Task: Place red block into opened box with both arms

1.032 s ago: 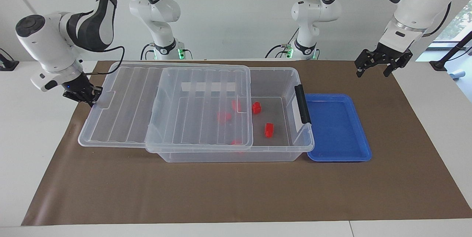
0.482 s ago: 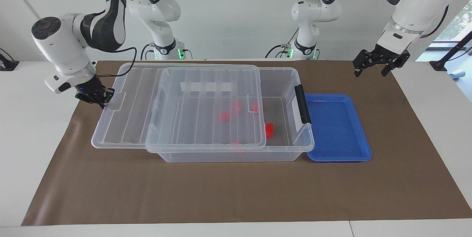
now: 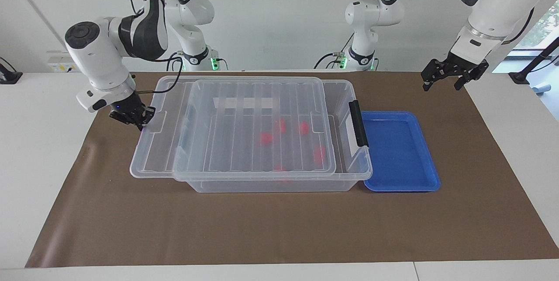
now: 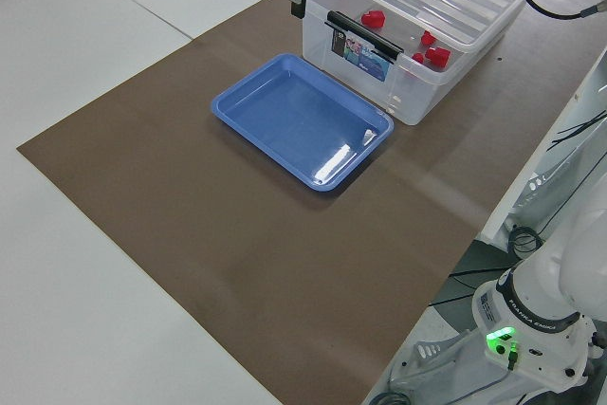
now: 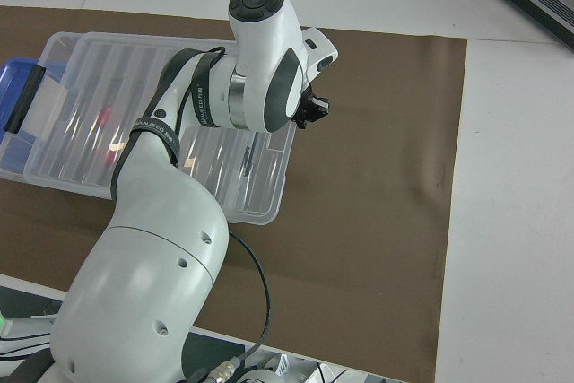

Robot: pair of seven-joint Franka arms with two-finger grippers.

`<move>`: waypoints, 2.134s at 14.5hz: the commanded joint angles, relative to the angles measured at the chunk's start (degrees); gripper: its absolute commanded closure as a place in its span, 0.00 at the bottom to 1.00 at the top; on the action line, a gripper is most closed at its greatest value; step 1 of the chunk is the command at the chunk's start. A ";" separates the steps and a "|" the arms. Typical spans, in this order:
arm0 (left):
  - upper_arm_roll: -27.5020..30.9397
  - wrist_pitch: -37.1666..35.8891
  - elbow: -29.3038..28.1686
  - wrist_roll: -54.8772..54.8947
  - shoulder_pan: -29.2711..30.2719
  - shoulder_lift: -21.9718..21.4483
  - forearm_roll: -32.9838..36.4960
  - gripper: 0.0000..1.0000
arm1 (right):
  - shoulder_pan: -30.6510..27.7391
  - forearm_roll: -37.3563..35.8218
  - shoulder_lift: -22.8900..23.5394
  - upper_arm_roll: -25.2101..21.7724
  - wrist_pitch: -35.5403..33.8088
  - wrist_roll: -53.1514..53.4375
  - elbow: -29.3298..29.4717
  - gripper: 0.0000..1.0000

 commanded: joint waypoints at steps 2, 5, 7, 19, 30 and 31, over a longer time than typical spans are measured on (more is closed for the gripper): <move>-0.13 -0.34 -1.02 0.63 0.67 -1.13 -0.90 0.00 | 2.44 1.00 -1.53 0.12 -0.56 4.07 -1.32 1.00; -0.13 -0.25 -1.02 0.63 0.94 -1.13 -0.82 0.00 | 3.41 1.00 -1.53 0.12 -0.82 6.09 -1.32 1.00; -0.22 -0.25 -1.02 0.63 0.93 -1.13 -0.82 0.00 | 3.59 1.00 -1.53 0.12 -0.82 6.79 -1.32 1.00; -0.13 -0.25 -1.02 0.63 0.93 -1.13 -0.82 0.00 | 7.02 1.08 -1.71 0.12 -0.82 11.90 -1.40 1.00; -0.13 -0.25 -1.02 0.63 0.93 -1.13 -0.82 0.00 | 6.93 1.17 -1.01 0.20 -3.79 12.95 1.21 1.00; -0.13 -0.34 -1.02 0.63 0.93 -1.13 -0.82 0.00 | 6.84 1.17 -0.40 0.12 -5.98 12.86 3.15 0.44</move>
